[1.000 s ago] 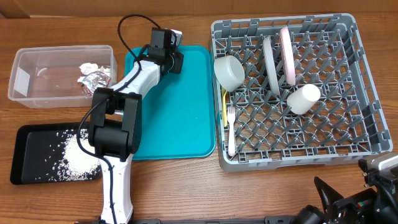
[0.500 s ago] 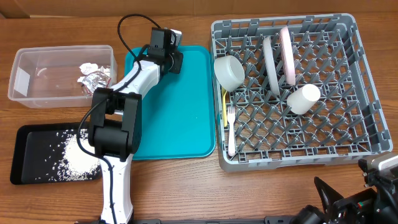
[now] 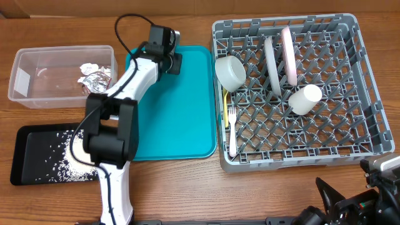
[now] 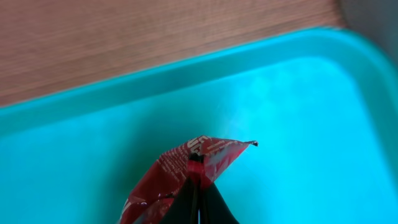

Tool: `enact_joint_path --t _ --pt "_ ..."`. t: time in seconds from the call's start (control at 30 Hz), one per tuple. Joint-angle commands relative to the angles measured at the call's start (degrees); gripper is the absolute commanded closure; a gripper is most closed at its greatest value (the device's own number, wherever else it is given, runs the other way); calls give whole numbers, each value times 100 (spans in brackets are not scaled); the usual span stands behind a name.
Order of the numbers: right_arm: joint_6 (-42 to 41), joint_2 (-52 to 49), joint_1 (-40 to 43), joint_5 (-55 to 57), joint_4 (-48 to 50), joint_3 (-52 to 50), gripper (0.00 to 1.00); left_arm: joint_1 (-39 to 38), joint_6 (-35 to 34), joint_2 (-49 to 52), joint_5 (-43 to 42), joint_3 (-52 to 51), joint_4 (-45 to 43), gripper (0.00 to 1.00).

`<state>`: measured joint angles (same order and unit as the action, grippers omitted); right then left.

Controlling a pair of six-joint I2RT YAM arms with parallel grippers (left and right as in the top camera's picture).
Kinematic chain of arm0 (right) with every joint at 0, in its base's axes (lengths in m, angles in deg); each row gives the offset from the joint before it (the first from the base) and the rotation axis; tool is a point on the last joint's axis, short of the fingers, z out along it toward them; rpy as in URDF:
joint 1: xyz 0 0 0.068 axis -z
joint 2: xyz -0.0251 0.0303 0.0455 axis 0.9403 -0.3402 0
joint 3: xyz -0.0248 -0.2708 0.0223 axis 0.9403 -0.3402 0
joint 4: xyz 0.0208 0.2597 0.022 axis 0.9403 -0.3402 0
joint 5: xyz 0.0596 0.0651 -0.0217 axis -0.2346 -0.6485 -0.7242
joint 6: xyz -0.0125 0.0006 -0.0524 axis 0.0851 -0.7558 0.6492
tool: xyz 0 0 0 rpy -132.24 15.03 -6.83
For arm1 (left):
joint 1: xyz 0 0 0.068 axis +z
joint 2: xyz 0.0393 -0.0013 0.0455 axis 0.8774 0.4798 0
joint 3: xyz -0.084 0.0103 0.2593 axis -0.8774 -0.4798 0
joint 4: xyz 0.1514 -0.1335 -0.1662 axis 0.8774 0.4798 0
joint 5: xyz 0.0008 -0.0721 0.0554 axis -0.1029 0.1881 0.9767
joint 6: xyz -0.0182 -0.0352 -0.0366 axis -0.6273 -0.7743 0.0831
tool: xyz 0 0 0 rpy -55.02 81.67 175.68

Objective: Sort waste into correct bins and load items into the dishwasher rack
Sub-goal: 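Carry the red wrapper to the clear bin and release it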

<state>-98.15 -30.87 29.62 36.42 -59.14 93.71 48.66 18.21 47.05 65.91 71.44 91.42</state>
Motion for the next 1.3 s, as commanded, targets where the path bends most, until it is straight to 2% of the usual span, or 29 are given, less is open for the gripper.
enact_joint_path --t 0.0,0.2,0.37,0.47,0.57,0.67,0.77,0.87,0.9,0.97,1.0,1.13,1.27 --pt "-2 -15 11 37 31 22 0 37 -122 -599 85 7 181 96" --pt "-2 -15 11 37 31 22 0 37 -190 -883 404 7 820 96" --pt "-2 -15 11 37 31 22 0 70 -487 -1733 1246 7 1668 96" --pt "-2 -15 11 37 31 22 0 286 -544 -2380 1390 7 2371 96" --pt "-2 -15 11 37 31 22 0 603 -852 -2610 1742 7 2841 96" --pt "-2 -15 9 37 31 22 0 1078 -1010 -2579 1644 -26 3056 96" --pt "-2 -15 9 37 33 22 0 1475 -1023 -2387 1248 -83 2955 96" --pt "-2 -15 9 37 31 22 0 1722 -1019 -2094 1215 -83 2894 96" --pt "-2 -15 11 37 31 22 0 1766 -1003 -2015 1213 -83 2911 89" --pt "-2 -15 11 37 31 22 0 1808 -997 -1976 1217 -83 3086 45" --pt "-2 -15 11 37 31 22 0 1818 -1001 -1985 1217 -79 3176 31" --pt "-2 -15 11 37 31 22 0 1829 -1008 -2162 1215 170 3554 25" --pt "-2 -15 11 37 31 22 0 1829 -1043 -2468 879 752 4223 37"
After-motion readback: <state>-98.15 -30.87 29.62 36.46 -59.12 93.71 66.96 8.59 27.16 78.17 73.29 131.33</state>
